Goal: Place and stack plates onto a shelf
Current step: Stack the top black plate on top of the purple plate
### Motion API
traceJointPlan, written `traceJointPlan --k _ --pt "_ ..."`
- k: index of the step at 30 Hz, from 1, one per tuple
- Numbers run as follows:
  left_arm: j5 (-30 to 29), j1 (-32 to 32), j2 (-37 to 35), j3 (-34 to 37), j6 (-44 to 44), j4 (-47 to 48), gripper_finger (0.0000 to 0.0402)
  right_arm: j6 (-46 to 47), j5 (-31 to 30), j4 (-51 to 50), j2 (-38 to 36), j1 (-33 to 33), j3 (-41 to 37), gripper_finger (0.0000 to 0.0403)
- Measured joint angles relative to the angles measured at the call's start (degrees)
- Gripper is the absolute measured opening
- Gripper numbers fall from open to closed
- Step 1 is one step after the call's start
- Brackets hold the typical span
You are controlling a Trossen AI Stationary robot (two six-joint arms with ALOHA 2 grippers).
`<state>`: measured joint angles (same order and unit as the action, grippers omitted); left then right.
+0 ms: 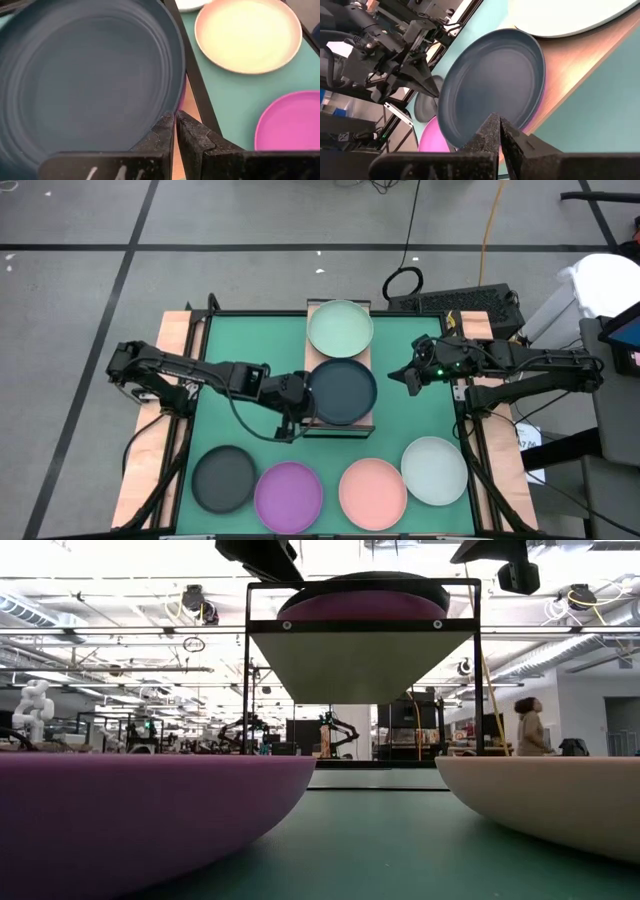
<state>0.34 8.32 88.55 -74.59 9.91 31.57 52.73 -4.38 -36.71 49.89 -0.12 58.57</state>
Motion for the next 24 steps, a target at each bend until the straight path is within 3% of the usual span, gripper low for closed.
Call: traceJointPlan --k 8,18,24 --pt "-0.2 -0.4 0.0 0.0 -0.4 0.1 0.0025 0.2 0.1 2.5 1.7 0.0 0.0 0.0" --pt "-2.8 -2.9 -3.1 -0.1 -3.0 -0.4 0.0025 -0.5 3.1 2.9 9.6 -1.1 0.0 0.0" --pt "-3.4 -3.9 -4.5 -0.1 -4.4 -0.3 0.0025 2.0 3.1 7.9 11.6 -2.4 -4.7 0.0"
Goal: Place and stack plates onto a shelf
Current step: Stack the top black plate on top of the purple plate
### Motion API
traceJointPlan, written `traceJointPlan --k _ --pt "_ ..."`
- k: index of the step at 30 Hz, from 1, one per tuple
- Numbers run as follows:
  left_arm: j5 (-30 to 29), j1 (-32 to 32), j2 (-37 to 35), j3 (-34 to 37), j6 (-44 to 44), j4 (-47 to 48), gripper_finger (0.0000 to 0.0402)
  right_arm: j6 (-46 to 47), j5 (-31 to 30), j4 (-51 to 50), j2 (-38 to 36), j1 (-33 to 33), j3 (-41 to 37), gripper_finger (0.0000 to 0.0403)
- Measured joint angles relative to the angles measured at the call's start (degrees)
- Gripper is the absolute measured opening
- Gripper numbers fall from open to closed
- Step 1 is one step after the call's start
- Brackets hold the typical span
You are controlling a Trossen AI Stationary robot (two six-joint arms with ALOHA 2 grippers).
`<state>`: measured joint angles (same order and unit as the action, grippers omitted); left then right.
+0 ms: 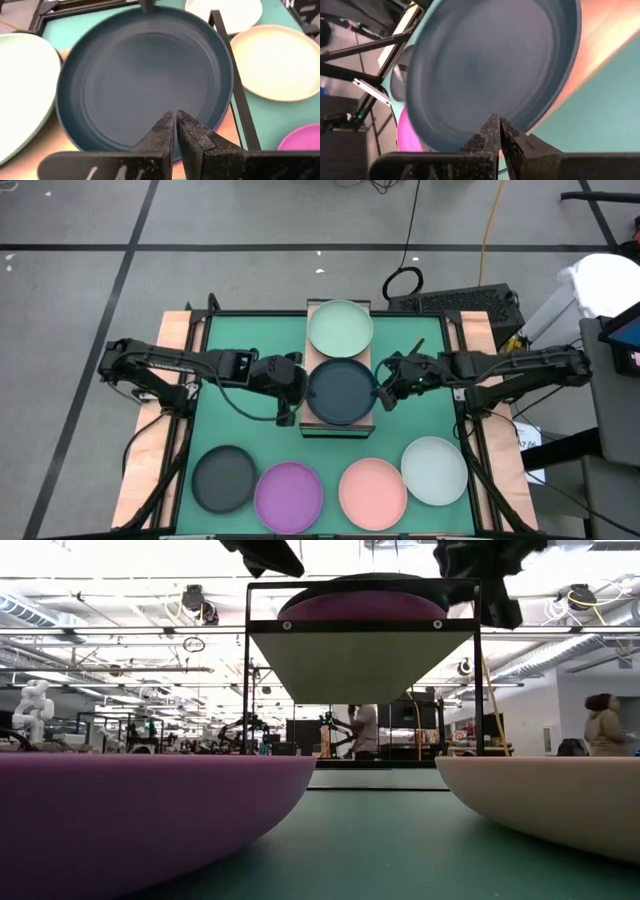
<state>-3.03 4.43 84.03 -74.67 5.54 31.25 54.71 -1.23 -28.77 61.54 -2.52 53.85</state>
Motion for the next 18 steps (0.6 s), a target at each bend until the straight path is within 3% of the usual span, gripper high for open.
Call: traceJointPlan --k 7,18 --pt "0.2 0.6 0.2 0.0 -3.0 0.1 0.0025 2.7 -0.1 10.7 -0.1 -1.0 -5.6 0.0" --pt "0.4 0.7 0.2 0.0 -3.6 0.3 0.0025 2.7 -1.6 14.9 -2.3 -1.0 -7.0 0.0"
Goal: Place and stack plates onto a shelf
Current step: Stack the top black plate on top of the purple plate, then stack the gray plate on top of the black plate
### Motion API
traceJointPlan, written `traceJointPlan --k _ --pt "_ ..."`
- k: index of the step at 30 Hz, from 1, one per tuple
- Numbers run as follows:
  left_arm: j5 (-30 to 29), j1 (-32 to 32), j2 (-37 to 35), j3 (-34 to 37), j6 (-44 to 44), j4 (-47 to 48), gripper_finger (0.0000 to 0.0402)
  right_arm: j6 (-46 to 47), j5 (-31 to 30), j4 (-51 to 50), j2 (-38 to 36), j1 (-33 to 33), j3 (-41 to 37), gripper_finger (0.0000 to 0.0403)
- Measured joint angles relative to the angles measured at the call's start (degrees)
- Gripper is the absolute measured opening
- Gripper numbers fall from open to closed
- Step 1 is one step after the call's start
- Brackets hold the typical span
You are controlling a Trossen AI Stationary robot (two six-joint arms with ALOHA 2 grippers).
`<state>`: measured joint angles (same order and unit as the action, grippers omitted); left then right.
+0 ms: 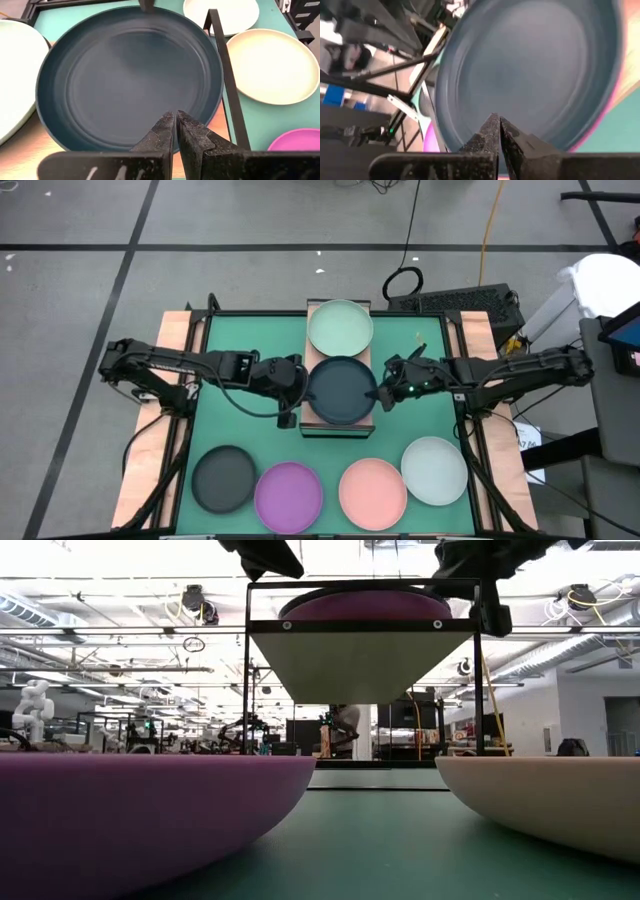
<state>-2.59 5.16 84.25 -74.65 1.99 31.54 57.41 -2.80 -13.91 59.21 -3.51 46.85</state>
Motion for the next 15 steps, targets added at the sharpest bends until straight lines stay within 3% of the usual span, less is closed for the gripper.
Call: traceJointPlan --k 8,15 --pt "0.1 0.2 -0.5 0.0 -3.7 0.1 0.0025 3.2 -0.1 -0.1 -5.3 0.0 0.1 0.0" --pt "-0.6 -0.3 -2.3 0.1 -6.6 0.6 0.0026 4.5 -0.4 -9.5 -7.3 -0.4 6.1 0.0"
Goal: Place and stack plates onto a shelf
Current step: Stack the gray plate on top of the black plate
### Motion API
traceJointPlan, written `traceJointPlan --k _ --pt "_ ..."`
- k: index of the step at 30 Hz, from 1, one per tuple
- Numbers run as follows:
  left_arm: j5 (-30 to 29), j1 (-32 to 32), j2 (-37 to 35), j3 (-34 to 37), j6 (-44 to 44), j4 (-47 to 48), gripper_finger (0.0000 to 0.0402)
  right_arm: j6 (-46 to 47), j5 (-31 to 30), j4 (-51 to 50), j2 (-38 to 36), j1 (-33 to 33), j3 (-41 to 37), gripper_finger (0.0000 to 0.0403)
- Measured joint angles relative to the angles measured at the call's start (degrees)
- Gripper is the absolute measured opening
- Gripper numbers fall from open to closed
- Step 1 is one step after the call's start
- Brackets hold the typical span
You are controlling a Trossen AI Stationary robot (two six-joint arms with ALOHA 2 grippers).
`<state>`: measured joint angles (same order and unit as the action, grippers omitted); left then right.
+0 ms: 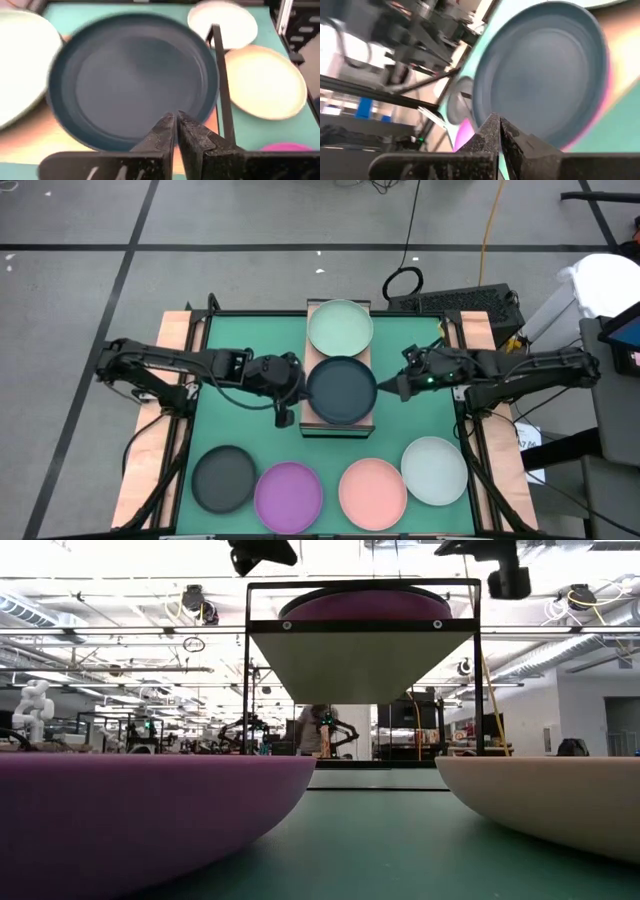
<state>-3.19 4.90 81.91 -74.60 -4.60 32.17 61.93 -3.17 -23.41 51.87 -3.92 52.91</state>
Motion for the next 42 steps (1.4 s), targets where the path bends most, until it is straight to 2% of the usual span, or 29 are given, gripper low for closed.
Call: traceJointPlan --k 6,11,16,23,31,39,42 --pt "-0.4 -1.2 -1.2 0.0 -0.8 2.5 0.0026 1.9 0.2 -16.7 1.5 -0.4 7.5 0.0" --pt "-0.4 -2.2 -4.6 -0.1 -4.9 4.2 0.0026 3.5 0.4 -29.6 2.9 -2.4 12.1 0.0" --pt "-1.6 -2.7 -7.7 -0.1 -7.7 7.0 0.0026 4.2 3.5 -34.4 3.6 -4.9 11.8 0.0" --pt "-3.1 -2.7 -10.2 -0.1 -10.1 9.6 0.0026 -0.7 9.9 -39.1 6.0 -7.8 8.4 0.0" --pt "-3.1 -1.9 -10.7 0.0 -11.3 12.7 0.0026 -14.4 16.1 -32.5 6.4 -10.2 -0.3 0.0015" --pt "-4.3 -0.9 -10.8 0.0 -14.0 12.7 0.0026 -23.4 20.0 -19.0 6.4 -12.4 -10.4 0.007" --pt "-4.9 -0.6 -10.8 0.0 -14.7 12.8 0.0026 -25.3 20.0 -17.7 6.4 -13.2 -12.8 0.0094"
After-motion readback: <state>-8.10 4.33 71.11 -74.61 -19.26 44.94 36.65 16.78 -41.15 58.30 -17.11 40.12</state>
